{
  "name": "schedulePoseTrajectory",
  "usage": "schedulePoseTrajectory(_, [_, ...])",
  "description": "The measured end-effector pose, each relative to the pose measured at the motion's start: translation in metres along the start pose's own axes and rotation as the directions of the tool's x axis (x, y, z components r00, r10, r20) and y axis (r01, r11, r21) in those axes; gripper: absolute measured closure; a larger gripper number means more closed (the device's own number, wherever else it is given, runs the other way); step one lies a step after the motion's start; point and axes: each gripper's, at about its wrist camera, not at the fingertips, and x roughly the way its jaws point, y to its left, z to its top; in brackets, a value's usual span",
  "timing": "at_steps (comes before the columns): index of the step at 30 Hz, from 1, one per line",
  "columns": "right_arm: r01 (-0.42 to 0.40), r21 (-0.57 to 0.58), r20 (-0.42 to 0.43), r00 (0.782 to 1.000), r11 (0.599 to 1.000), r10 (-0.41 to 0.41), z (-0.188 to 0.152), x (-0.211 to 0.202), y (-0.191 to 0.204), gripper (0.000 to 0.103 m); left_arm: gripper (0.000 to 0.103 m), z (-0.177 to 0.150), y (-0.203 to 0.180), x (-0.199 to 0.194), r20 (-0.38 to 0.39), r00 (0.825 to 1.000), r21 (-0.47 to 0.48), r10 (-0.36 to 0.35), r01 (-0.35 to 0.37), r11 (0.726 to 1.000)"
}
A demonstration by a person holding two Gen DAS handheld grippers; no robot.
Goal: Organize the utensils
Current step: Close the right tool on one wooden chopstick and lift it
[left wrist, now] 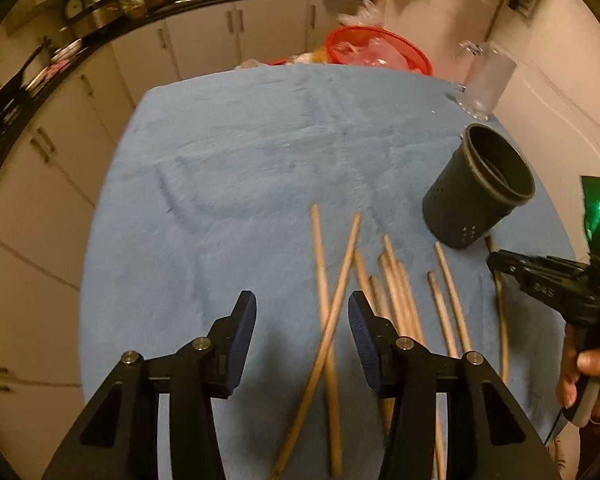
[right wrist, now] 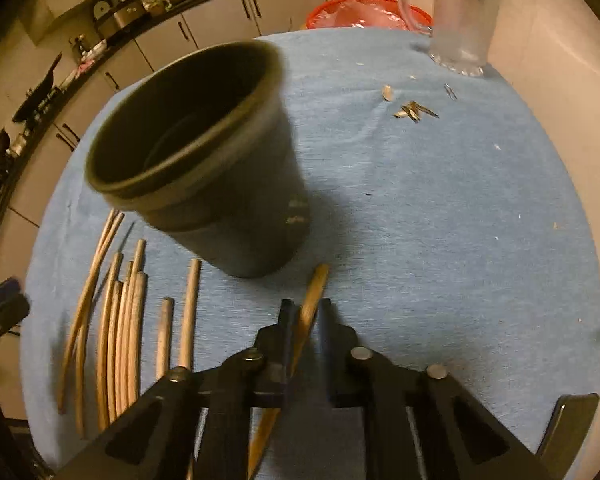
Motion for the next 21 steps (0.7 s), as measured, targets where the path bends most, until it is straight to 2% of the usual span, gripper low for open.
schedulePoseTrajectory(2, [0.002, 0.024, 0.005, 1.0, 1.0, -0.002, -0.003, -0.008, -0.013, 0.093, 0.053, 0.013, -0.011, 0.012, -0.029, 1.0, 0.03, 0.0, 0.001, 1.0])
schedulePoseTrajectory(6, [-0.044, 0.053, 0.003, 0.999, 0.998, 0.044, -0.011, -0.021, -0.027, 0.093, 0.053, 0.028, -0.028, 0.034, -0.062, 0.998, 0.087, 0.015, -0.009, 0.996])
schedulePoseTrajectory(12, [-0.114, 0.065, 0.021, 0.993, 0.991, 0.112, -0.021, -0.009, -0.044, 0.092, 0.054, 0.045, -0.039, 0.069, -0.128, 0.989, 0.109, 0.079, -0.065, 0.992])
schedulePoseTrajectory(14, [-0.118, 0.064, 0.024, 0.993, 0.991, 0.117, -0.023, -0.012, -0.049, 0.092, 0.06, 0.047, -0.036, 0.076, -0.143, 0.985, 0.105, 0.092, -0.077, 0.991])
schedulePoseTrajectory(15, [-0.118, 0.059, 0.025, 0.993, 0.991, 0.117, -0.023, -0.013, -0.048, 0.092, 0.074, 0.048, -0.035, 0.08, -0.156, 0.984, 0.1, 0.088, -0.073, 0.992])
schedulePoseTrajectory(16, [-0.12, 0.058, 0.026, 0.993, 0.991, 0.119, -0.023, -0.011, -0.043, 0.092, 0.08, 0.048, -0.033, 0.084, -0.173, 0.982, 0.088, 0.075, -0.061, 0.994])
schedulePoseTrajectory(17, [-0.122, 0.057, 0.026, 0.992, 0.991, 0.12, -0.023, -0.011, -0.043, 0.092, 0.081, 0.049, -0.032, 0.083, -0.163, 0.984, 0.08, 0.066, -0.054, 0.995])
schedulePoseTrajectory(19, [-0.12, 0.053, 0.026, 0.993, 0.991, 0.118, -0.022, -0.01, -0.043, 0.092, 0.09, 0.05, -0.032, 0.081, -0.158, 0.985, 0.077, 0.074, -0.063, 0.995])
schedulePoseTrajectory(21, [-0.117, 0.051, 0.029, 0.993, 0.992, 0.116, -0.021, -0.01, -0.042, 0.092, 0.091, 0.051, -0.03, 0.081, -0.156, 0.984, 0.067, 0.08, -0.07, 0.995])
